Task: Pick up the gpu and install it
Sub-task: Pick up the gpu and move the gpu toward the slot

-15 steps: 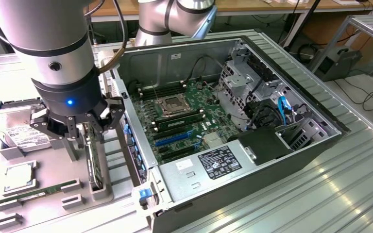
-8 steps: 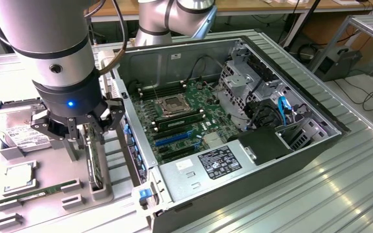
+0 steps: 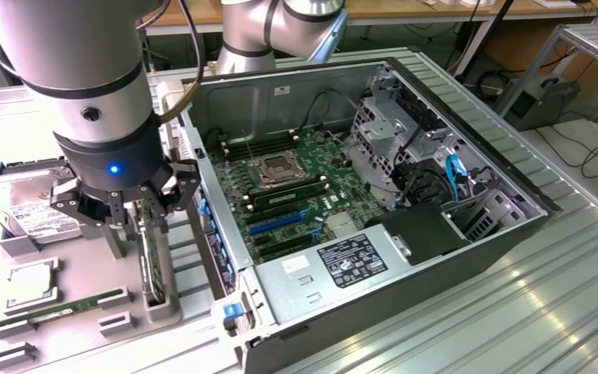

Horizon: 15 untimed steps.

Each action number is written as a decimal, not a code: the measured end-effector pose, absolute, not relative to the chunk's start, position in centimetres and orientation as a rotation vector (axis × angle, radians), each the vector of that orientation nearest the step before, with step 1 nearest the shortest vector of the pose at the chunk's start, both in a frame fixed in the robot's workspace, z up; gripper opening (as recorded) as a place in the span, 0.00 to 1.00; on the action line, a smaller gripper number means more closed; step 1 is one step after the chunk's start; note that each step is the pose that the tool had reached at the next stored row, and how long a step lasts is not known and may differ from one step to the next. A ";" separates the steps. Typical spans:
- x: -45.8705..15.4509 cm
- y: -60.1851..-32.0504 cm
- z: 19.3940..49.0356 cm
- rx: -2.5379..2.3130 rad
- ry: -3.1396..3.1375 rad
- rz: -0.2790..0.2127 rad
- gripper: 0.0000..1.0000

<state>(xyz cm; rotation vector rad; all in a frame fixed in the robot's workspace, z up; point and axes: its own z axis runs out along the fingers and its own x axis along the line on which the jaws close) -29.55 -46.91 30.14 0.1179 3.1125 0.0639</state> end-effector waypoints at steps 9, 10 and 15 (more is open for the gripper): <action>-29.6 -46.9 27.7 0.118 3.112 0.064 0.42; -30.3 -46.7 27.0 0.118 3.113 0.064 0.42; -30.6 -44.9 24.5 0.118 3.113 0.062 0.42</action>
